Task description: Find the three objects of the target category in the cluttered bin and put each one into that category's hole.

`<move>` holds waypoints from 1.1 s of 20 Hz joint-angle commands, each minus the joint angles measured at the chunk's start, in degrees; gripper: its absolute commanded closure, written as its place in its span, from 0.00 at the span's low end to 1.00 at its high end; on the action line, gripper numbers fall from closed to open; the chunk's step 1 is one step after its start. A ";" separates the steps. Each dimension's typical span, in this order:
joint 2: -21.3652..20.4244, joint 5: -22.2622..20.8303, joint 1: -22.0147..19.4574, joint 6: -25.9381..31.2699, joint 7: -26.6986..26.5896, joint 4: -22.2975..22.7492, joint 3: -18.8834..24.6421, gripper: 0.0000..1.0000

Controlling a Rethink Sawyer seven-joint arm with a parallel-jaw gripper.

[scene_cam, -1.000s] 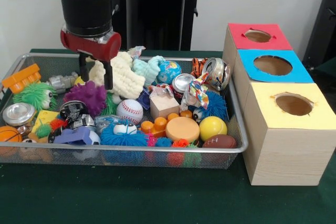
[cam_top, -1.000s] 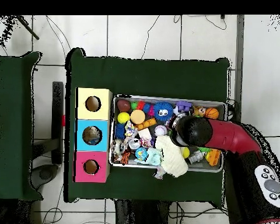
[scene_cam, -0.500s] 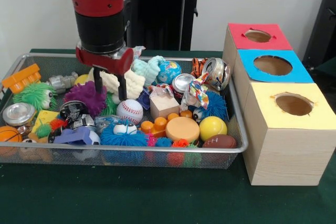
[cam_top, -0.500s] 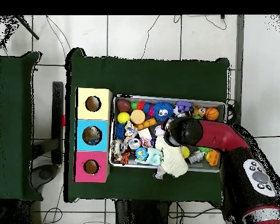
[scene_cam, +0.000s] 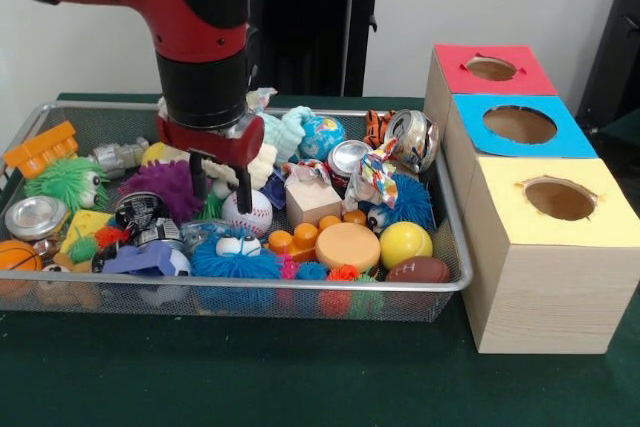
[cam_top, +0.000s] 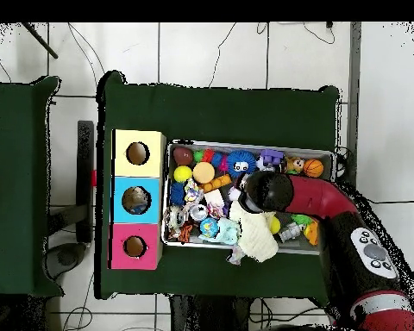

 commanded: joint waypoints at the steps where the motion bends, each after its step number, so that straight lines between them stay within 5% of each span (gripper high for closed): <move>1: 4.00 -3.91 0.06 -1.77 -6.06 -7.21 3.14 0.00; 15: 10.38 -3.26 -0.47 -3.05 -5.87 -12.97 3.79 0.00; 22: 12.95 -3.30 1.38 -5.58 -2.47 -11.74 2.55 0.00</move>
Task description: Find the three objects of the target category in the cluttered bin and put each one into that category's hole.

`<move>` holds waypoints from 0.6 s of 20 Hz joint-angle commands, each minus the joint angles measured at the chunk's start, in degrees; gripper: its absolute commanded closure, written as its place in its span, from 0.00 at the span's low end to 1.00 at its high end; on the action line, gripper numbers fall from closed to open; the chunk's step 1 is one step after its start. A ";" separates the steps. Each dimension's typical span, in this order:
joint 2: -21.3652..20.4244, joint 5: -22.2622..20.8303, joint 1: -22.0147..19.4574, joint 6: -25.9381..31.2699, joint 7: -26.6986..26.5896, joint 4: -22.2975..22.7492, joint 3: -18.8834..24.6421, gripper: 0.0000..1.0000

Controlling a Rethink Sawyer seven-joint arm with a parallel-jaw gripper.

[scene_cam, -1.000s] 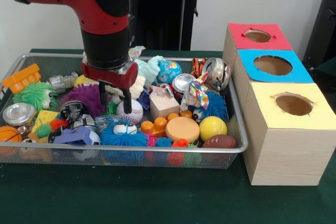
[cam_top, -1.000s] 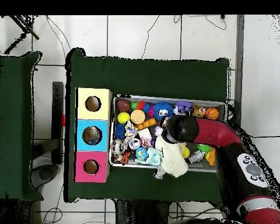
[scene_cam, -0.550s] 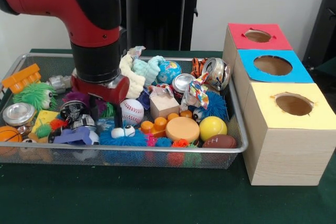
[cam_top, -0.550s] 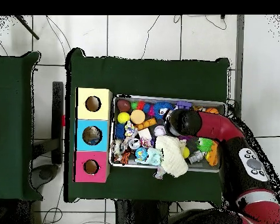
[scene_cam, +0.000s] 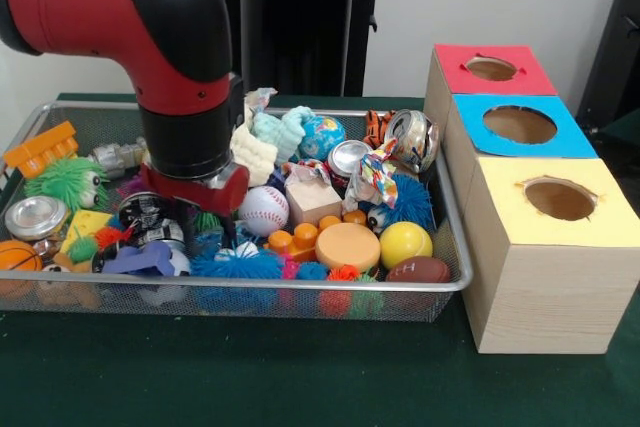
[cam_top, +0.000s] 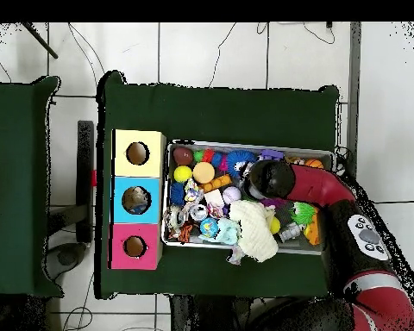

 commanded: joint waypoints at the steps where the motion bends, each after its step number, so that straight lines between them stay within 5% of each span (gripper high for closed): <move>1: 5.94 -3.14 1.51 -5.28 -1.88 -3.11 2.31 0.00; 12: 2.79 -1.75 2.88 -5.29 1.05 3.81 0.98 0.00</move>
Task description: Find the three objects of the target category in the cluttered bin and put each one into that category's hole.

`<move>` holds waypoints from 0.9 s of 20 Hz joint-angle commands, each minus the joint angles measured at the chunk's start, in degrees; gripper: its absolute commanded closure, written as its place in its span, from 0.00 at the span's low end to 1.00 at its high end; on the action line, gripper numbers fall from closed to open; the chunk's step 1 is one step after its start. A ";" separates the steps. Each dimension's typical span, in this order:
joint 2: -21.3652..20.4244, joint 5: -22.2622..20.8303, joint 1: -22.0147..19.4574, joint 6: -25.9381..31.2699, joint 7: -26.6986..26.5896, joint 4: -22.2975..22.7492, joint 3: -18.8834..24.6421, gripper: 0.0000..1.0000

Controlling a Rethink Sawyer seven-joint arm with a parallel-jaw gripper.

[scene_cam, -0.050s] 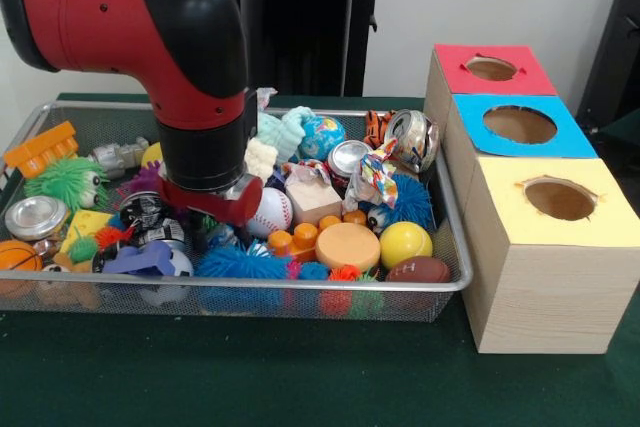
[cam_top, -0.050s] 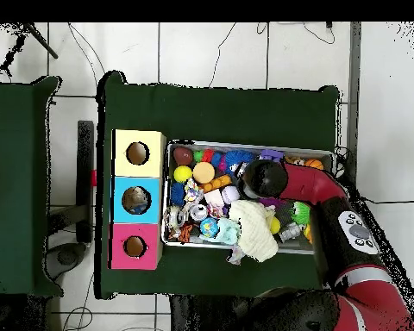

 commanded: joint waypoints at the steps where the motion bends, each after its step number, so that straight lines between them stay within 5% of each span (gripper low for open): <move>1: 1.64 -1.72 1.07 -4.98 0.95 4.75 1.77 0.00; 12: 1.11 -2.15 0.86 -6.74 1.04 7.63 1.63 0.00; 13: 1.09 -2.35 0.84 -6.99 0.28 7.70 1.63 1.00; 18: 1.32 -2.80 0.81 -5.06 -2.21 7.00 1.97 1.00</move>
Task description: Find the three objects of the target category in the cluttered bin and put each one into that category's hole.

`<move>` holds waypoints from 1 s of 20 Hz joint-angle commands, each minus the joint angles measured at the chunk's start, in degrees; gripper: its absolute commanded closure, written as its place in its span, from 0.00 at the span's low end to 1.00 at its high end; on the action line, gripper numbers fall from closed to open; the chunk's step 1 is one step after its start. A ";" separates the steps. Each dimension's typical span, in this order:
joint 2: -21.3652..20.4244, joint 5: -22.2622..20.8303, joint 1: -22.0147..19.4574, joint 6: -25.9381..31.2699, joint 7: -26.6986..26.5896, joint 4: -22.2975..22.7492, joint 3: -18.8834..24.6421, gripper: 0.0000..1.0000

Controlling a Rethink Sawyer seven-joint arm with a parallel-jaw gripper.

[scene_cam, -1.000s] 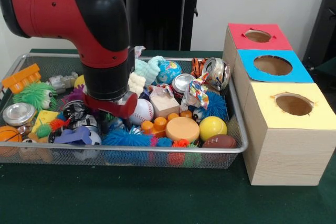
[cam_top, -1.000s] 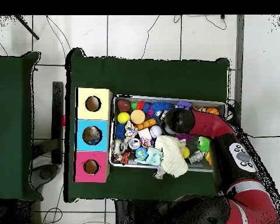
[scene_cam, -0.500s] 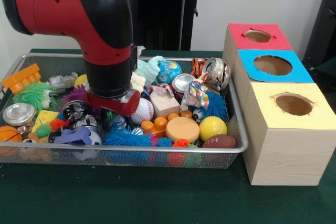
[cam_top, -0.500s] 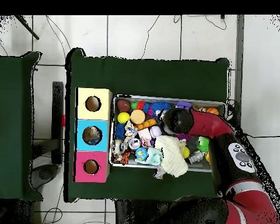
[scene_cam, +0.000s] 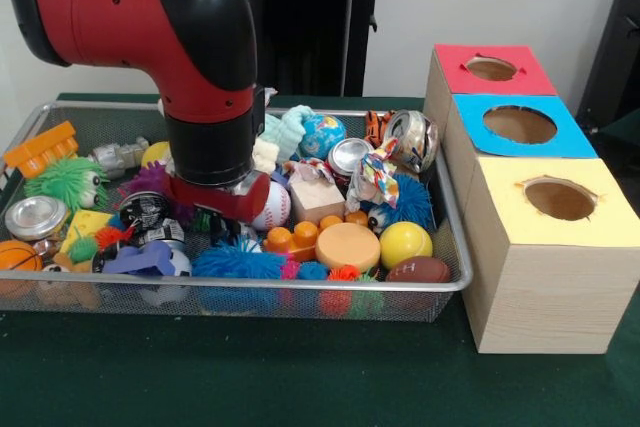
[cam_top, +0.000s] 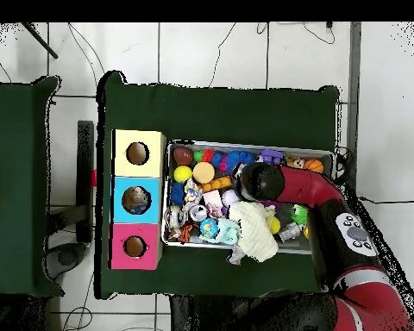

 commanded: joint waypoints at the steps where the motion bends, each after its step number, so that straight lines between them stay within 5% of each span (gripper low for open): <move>1: 2.09 -2.87 0.74 -1.75 -2.13 5.02 2.11 1.00; 8: 1.92 -2.47 0.76 0.01 -2.92 5.08 2.43 1.00; 14: -9.15 2.18 1.00 10.37 -3.72 10.92 3.68 1.00; 20: -10.16 2.92 -0.11 10.45 -4.00 12.93 4.52 1.00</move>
